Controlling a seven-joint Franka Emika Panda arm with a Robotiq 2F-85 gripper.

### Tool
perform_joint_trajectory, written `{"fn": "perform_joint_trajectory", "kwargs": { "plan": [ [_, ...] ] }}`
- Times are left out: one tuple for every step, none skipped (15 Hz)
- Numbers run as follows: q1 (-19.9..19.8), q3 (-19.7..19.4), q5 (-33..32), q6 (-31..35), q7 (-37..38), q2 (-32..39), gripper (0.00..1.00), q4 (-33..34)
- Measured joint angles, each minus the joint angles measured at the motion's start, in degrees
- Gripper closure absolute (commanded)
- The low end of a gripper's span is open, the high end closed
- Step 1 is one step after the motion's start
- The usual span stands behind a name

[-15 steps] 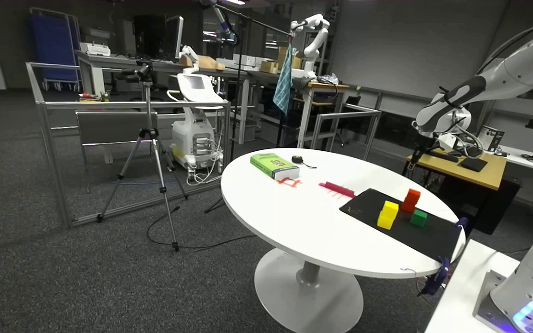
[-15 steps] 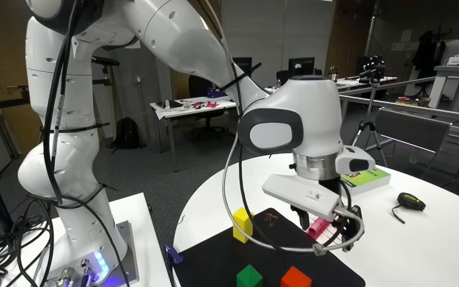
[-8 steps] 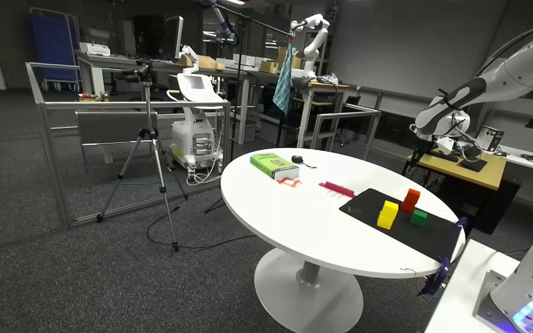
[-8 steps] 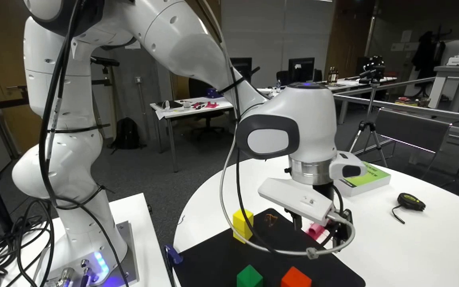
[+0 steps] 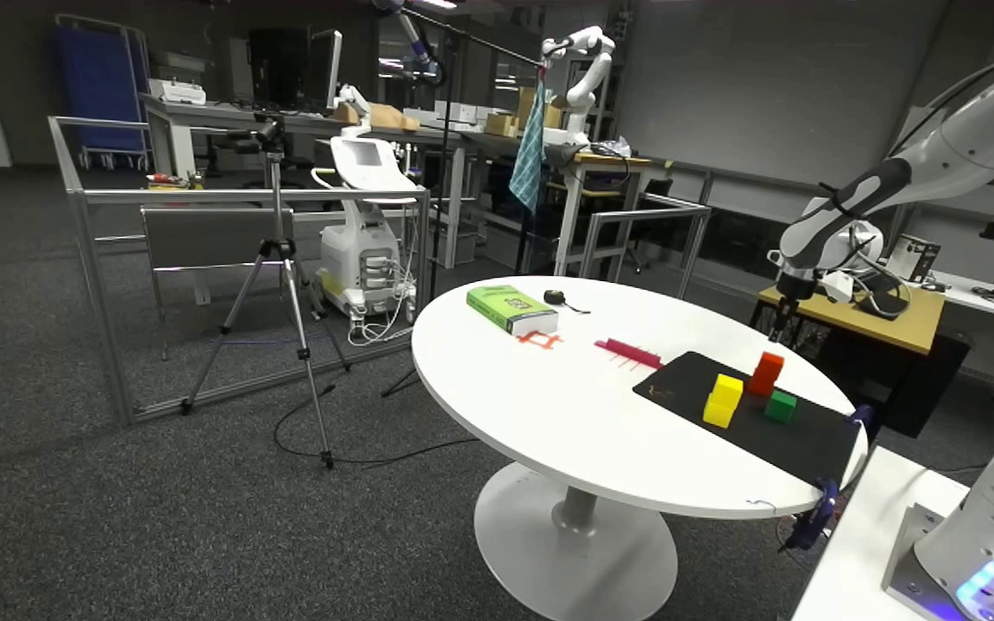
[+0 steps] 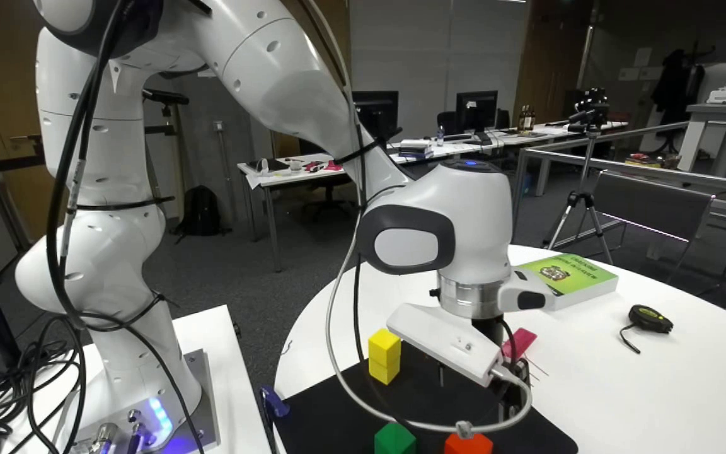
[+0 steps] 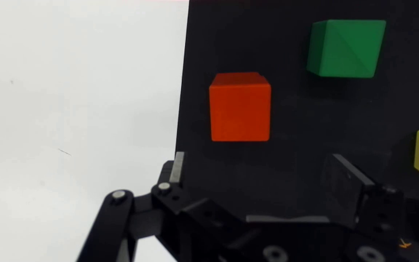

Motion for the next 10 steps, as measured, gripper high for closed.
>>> {"fn": "perform_joint_trajectory", "kwargs": {
  "plan": [
    [-0.25, 0.02, -0.2, 1.03, 0.0, 0.05, 0.0, -0.34],
    [-0.58, 0.08, -0.29, 2.01, 0.0, 0.15, 0.0, -0.59],
    [-0.81, 0.1, -0.29, 3.07, 0.03, 0.32, 0.0, -0.78],
    [-0.94, 0.1, -0.29, 3.81, 0.15, 0.61, 0.0, -0.81],
    [-1.03, 0.1, -0.29, 4.19, 0.29, 1.0, 0.0, -0.76],
    [-1.17, 0.21, -0.29, 4.22, 0.38, 1.53, 0.0, -0.69],
    [-1.37, 0.45, -0.29, 4.22, 0.44, 2.08, 0.0, -0.68],
    [-1.48, 0.61, -0.29, 4.22, 0.49, 2.63, 0.0, -0.64],
    [-1.5, 0.65, -0.33, 4.22, 0.5, 3.2, 0.0, -0.64],
    [-1.51, 0.68, -0.43, 4.22, 0.5, 3.67, 0.0, -0.63]
  ]
}}
